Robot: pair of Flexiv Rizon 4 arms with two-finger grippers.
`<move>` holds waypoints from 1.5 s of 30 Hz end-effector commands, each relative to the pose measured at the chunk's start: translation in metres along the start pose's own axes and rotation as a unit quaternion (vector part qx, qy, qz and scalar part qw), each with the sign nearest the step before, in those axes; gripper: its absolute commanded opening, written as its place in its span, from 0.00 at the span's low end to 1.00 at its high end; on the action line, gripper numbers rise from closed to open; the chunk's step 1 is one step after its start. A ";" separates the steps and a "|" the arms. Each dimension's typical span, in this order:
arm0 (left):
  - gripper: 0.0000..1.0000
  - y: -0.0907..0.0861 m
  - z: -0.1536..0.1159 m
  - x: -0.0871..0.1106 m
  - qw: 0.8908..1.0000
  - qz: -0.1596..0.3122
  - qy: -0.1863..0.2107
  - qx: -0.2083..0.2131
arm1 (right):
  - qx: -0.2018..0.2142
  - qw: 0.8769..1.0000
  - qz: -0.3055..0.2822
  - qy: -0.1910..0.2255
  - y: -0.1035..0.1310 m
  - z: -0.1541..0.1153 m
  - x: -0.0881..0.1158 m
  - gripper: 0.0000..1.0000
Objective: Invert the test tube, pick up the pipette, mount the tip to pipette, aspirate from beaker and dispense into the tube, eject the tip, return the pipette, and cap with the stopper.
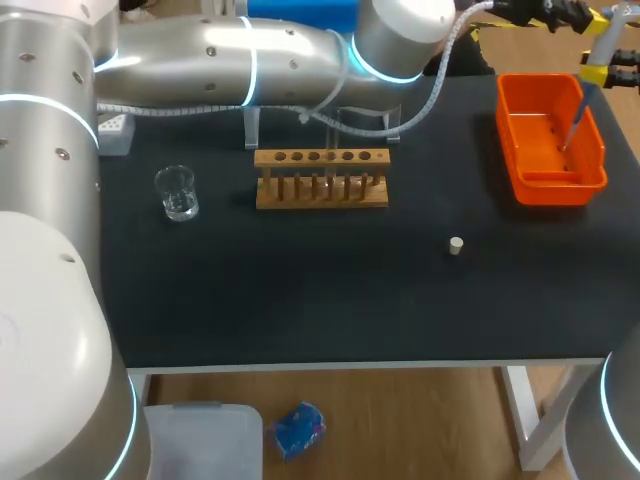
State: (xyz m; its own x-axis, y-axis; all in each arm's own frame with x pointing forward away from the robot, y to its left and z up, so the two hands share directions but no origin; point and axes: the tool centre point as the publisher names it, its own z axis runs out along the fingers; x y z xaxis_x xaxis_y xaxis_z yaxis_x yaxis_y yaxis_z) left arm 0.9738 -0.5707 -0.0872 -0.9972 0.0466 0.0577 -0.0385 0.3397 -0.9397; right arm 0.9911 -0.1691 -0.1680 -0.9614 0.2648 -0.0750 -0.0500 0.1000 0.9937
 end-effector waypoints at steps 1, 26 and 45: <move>0.00 0.005 -0.009 0.005 1.000 -0.004 -0.006 -0.006 | 0.002 1.000 0.000 0.000 0.001 0.000 0.001 0.00; 0.00 -0.037 -0.029 0.002 0.999 0.032 -0.031 -0.001 | 0.002 1.000 0.000 0.000 0.001 0.000 0.001 0.00; 0.00 -0.042 -0.018 -0.005 0.998 0.038 -0.022 0.038 | 0.002 1.000 0.000 0.000 0.001 0.000 0.001 0.00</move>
State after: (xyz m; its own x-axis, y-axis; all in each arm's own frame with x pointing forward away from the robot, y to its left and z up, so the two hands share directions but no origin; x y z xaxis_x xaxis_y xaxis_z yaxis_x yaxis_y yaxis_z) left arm 0.9807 -0.5672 -0.0349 -0.9994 0.0259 -0.0248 0.0313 0.2923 -0.9558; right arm 0.9906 -0.1690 -0.1681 -0.9614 0.2647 -0.0753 -0.0503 0.0999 0.9937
